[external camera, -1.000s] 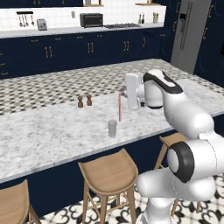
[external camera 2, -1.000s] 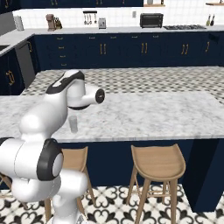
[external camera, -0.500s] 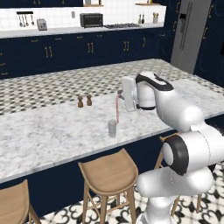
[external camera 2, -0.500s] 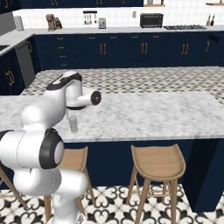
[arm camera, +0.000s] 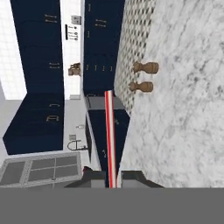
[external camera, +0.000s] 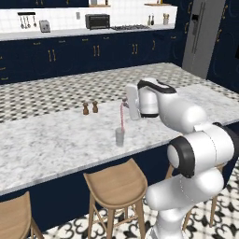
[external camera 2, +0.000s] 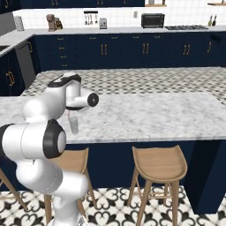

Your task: Take a straw from the drawer in front and place it inside the glass cup on the dining counter.

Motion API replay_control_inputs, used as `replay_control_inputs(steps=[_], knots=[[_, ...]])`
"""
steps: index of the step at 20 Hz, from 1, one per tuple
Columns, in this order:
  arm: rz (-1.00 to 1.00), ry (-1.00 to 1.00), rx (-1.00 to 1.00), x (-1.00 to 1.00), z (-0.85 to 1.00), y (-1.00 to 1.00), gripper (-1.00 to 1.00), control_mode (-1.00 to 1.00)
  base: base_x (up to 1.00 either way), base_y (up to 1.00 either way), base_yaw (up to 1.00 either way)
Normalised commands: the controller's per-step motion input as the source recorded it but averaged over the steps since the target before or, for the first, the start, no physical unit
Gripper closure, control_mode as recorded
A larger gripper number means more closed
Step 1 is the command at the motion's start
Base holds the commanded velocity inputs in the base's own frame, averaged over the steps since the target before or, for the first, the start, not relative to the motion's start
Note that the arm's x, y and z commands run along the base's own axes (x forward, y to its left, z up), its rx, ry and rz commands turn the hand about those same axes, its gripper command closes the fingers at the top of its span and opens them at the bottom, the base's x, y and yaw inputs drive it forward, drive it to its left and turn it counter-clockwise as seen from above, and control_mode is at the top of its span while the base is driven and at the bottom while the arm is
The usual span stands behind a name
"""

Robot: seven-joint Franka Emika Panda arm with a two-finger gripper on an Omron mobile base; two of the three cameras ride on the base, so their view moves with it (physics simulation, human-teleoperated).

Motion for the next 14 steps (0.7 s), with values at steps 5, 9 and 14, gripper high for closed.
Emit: replay_control_inputs(steps=[5,9,14], knots=[[-0.05,0.0,-0.05,0.24,-0.21,0.01,1.0,-1.0,0.0,0.0,0.0],[-0.05,0.0,-0.06,0.16,-0.2,0.0,1.0,-1.0,0.0,0.0,0.0],[-0.03,0.0,-0.04,0.05,-0.22,0.0,1.0,-1.0,0.0,0.0,0.0]])
